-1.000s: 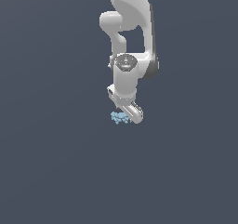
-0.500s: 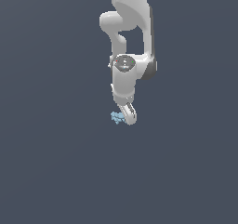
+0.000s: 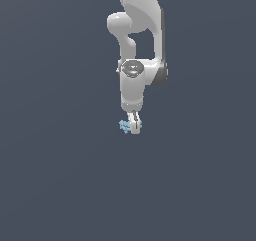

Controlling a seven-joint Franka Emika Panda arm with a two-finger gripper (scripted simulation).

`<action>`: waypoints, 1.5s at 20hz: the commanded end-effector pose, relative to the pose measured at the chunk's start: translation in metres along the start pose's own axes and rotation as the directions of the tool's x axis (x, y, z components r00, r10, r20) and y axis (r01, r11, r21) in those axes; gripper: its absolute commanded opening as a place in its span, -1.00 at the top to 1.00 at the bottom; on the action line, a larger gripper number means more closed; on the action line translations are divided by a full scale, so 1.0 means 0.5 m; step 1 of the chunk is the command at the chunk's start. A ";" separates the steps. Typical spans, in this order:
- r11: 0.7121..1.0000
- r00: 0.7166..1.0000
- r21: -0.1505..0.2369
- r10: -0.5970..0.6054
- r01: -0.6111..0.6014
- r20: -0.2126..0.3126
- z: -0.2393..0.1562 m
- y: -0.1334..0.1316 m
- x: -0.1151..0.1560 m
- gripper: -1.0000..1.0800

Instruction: Pick up the object and move it to a goal position.

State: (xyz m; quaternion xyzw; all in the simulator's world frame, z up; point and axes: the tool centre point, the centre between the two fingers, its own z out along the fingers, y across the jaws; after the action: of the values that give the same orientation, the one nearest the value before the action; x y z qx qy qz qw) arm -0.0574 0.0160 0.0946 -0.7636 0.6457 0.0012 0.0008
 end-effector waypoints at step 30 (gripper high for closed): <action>0.996 0.996 0.000 0.085 -0.085 -0.003 0.105 0.008 0.003 1.00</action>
State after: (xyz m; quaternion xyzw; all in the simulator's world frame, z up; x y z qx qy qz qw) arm -0.0583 0.0136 0.0465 -0.7353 0.6778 -0.0027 0.0031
